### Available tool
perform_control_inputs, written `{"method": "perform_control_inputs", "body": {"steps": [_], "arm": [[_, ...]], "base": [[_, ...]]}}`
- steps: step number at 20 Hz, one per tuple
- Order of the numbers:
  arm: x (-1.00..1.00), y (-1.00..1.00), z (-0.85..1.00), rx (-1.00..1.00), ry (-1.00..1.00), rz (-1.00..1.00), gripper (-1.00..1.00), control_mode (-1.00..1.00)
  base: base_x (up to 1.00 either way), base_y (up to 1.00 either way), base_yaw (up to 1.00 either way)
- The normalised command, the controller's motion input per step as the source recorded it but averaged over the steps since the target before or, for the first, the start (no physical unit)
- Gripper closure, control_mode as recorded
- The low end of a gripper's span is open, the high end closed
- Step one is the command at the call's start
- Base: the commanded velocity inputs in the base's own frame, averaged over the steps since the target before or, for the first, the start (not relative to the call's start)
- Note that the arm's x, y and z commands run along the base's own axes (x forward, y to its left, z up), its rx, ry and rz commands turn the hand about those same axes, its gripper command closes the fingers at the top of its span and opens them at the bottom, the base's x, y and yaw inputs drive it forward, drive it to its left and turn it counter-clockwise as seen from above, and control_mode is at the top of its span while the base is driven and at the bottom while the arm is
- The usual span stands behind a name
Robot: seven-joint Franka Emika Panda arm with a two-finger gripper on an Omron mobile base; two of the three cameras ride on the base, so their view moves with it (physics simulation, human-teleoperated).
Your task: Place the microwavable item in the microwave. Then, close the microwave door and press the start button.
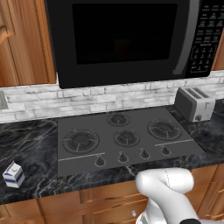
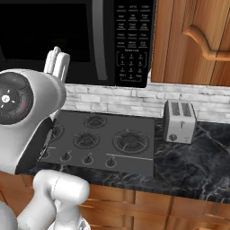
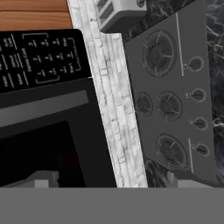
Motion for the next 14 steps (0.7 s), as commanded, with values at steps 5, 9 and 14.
{"method": "perform_control_inputs", "body": {"steps": [5, 9, 14], "arm": [[0.02, -0.66, -0.48, 0.09, 0.0, 0.05, -1.0, -1.0], [0.41, -0.14, -0.41, 0.03, 0.01, 0.06, -1.0, -1.0], [0.55, 0.01, -0.36, 0.0, 0.0, 0.01, -1.0, -1.0]], "base": [[0.0, 0.0, 0.0], [0.0, 0.0, 0.0], [0.0, 0.0, 0.0]]}}
